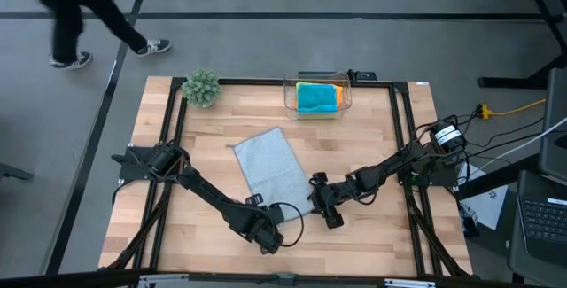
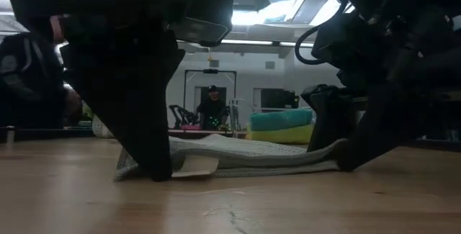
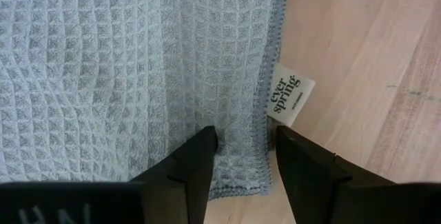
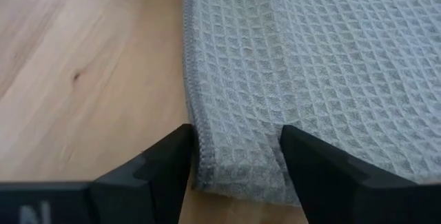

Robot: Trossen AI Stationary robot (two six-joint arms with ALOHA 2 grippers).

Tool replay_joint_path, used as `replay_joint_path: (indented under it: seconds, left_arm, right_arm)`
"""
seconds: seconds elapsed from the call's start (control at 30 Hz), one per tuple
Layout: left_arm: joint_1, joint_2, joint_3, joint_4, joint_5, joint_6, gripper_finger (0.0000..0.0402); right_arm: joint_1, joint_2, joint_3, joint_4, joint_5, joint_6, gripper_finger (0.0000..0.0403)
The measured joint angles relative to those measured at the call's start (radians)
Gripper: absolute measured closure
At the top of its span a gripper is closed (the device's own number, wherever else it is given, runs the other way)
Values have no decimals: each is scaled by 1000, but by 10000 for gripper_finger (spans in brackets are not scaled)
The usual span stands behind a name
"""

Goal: Fold microfiber towels
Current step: Fold the gray microfiber cloth

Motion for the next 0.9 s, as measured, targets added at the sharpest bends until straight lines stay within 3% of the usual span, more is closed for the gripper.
replay_joint_path:
  seconds: [0.2,0.57,0.73,0.9]
  left_arm:
    - [0,0,0,-5,-27,1,277]
    - [-3,1,-2,-15,-77,1,395]
    - [-4,2,12,-23,-77,3,400]
    - [-22,17,113,-76,-81,3,401]
  right_arm:
    - [-1,-1,0,-3,13,-7,233]
    - [-3,-2,0,-5,26,14,386]
    - [-1,-5,0,-6,45,18,388]
    - [24,-40,-3,-26,44,20,392]
